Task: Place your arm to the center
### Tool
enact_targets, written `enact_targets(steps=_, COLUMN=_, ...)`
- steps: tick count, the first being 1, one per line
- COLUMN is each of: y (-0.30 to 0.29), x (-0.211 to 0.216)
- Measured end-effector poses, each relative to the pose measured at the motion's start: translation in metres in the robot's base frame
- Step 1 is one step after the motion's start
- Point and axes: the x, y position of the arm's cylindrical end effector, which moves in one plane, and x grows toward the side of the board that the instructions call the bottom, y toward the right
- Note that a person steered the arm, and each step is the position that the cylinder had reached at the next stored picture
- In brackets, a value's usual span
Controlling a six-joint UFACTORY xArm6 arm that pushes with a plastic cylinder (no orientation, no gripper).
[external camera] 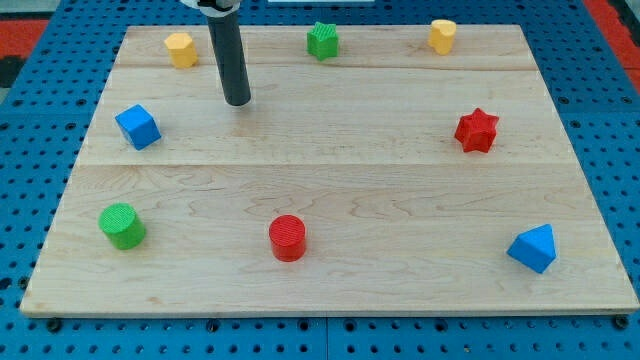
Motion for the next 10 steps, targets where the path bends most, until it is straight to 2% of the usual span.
enact_targets(steps=10, y=0.001, x=-0.012)
